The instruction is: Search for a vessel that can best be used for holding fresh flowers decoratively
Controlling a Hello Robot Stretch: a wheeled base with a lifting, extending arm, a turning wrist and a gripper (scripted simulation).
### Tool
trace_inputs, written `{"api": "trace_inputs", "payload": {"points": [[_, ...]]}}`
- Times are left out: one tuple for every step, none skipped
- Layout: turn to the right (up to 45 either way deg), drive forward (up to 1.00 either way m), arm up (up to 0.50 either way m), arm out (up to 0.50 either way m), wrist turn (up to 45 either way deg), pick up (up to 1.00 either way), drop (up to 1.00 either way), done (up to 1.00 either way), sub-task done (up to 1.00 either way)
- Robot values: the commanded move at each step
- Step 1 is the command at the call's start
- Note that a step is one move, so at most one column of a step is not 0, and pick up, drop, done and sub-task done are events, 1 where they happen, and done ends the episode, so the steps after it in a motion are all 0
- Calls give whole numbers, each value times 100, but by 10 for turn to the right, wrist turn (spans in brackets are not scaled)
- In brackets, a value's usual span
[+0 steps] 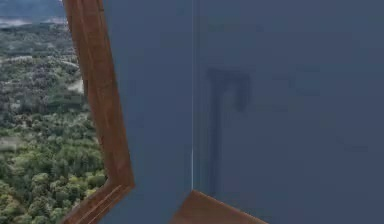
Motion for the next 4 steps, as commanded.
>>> {"api": "trace_inputs", "payload": {"points": [[-450, 0, 0, 0, 0, 0, 0, 0, 0], [-450, 0, 0, 0, 0, 0, 0, 0, 0], [-450, 0, 0, 0, 0, 0, 0, 0, 0], [-390, 0, 0, 0, 0, 0, 0, 0, 0]]}}
